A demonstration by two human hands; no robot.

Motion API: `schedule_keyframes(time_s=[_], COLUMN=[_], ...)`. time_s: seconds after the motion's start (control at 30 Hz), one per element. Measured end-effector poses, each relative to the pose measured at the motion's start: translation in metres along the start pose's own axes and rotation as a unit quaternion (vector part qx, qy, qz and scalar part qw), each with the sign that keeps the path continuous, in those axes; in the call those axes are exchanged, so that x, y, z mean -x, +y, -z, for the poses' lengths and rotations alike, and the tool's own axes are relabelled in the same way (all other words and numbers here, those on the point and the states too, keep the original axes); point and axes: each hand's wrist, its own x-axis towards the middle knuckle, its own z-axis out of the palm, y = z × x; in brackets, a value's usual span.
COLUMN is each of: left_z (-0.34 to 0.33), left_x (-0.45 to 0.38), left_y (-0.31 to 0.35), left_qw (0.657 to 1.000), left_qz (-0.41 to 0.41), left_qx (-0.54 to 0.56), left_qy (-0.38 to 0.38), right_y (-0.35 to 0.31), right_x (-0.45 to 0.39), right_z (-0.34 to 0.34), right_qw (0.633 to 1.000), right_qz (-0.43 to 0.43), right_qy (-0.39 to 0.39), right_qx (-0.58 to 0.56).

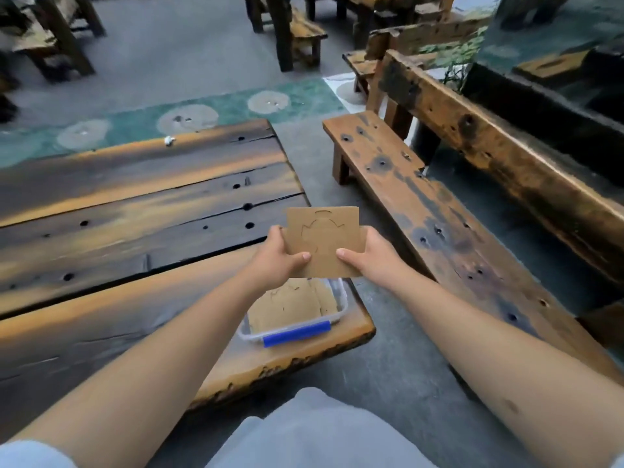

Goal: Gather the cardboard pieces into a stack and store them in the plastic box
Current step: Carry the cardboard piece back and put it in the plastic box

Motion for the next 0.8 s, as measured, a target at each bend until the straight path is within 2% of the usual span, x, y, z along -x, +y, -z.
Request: schedule_keyframes(time_s=[0.27,0.43,0.8], left_z=[0.050,0.052,0.024], left_x=[-0.010,-0.014,-0.017], left_y=[-0.061,-0.097,-0.134], left_qw=[0.999,0.993,0.988], left_qz=[0.026,0.084,0.144], left_qx=[0.027,0.070,0.052], left_qy=[0.032,0.036,0.032], right_y=[-0.020,-0.011,0.029], right_x=[-0.023,-0.030,-0.036], right_z=[-0.076,-0.109,-0.137], right_qw=[0.998,0.994,0.990], right_qz=[-0.001,-0.012,-0.070], right_qy=[-0.007,0.000,-0.049], right_qx=[0.060,0.105,0.108])
